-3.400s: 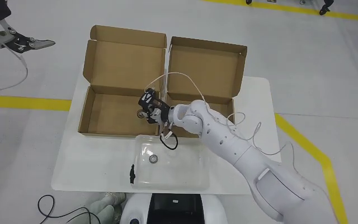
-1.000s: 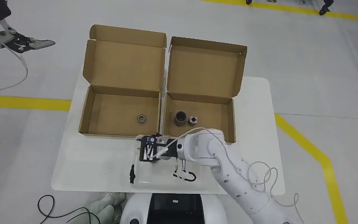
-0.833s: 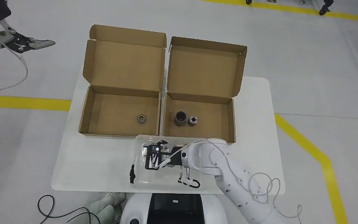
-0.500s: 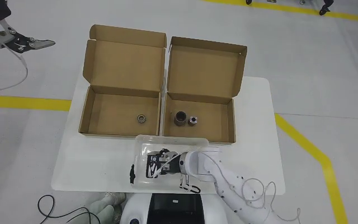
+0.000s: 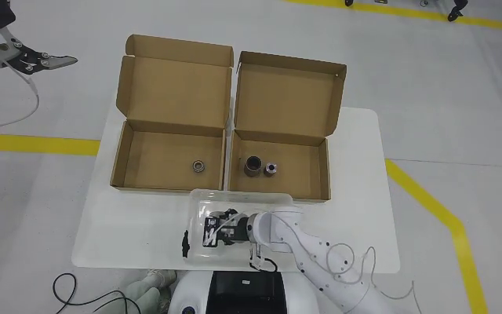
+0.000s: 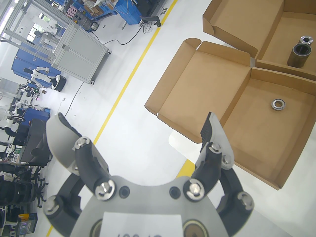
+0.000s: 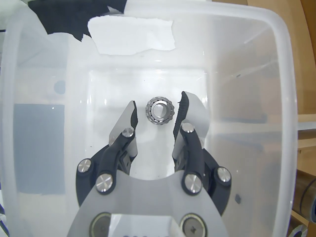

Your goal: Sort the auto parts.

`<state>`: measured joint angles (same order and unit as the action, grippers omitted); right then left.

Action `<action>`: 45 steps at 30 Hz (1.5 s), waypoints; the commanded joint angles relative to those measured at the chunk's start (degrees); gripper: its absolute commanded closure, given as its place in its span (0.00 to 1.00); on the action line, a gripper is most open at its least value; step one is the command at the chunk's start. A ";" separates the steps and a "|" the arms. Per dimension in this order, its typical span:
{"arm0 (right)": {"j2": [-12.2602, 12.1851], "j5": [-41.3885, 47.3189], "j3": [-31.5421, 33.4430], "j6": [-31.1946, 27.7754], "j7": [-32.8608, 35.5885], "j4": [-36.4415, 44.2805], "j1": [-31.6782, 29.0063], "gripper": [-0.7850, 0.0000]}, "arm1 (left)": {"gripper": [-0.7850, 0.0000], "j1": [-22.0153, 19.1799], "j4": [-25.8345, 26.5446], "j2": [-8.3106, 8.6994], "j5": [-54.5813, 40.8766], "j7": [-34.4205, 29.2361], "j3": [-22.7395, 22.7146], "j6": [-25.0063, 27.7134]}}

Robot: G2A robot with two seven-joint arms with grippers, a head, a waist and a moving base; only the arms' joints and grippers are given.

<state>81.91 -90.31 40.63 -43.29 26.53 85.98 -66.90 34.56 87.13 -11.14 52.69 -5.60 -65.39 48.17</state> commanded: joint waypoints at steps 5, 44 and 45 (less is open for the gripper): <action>0.32 -1.98 -1.93 1.57 -0.65 -1.29 0.98 0.56 | 0.00 0.00 0.00 0.00 0.00 0.00 0.00 0.00; -2.42 -2.26 3.33 4.67 -13.33 5.87 -4.29 1.00 | 0.00 0.00 0.00 0.00 0.00 0.00 0.00 0.00; -2.65 -1.30 3.93 3.69 -15.92 6.26 -4.67 1.00 | 0.00 0.00 0.00 0.00 0.00 0.00 0.00 0.00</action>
<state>79.46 -92.40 44.02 -38.80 13.11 91.91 -71.25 34.56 87.13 -11.14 52.69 -5.60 -65.39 48.17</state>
